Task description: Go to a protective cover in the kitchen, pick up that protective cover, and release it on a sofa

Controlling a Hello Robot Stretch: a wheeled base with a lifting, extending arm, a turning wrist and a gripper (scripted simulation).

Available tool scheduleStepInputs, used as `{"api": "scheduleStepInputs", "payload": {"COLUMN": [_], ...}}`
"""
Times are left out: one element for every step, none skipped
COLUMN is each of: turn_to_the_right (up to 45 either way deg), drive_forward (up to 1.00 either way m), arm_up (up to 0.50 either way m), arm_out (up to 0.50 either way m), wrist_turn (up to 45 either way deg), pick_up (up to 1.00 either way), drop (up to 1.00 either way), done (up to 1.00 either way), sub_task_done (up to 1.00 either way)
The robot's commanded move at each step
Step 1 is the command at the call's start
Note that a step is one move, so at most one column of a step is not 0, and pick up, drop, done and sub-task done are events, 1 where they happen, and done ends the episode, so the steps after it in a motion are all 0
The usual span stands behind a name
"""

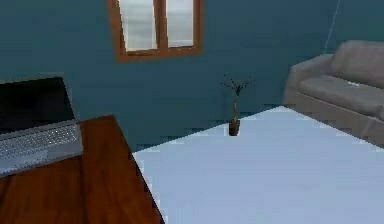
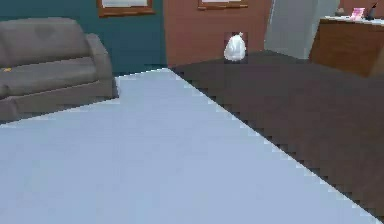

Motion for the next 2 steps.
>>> {"api": "scheduleStepInputs", "payload": {"turn_to_the_right": [45.0, 45.0], "drive_forward": [0.00, 0.00], "arm_up": [0.00, 0.00], "arm_out": [0.00, 0.00], "wrist_turn": [0.0, 0.0], "pick_up": [0.00, 0.00], "drop": [0.00, 0.00], "done": [0.00, 0.00], "sub_task_done": [0.00, 0.00]}}
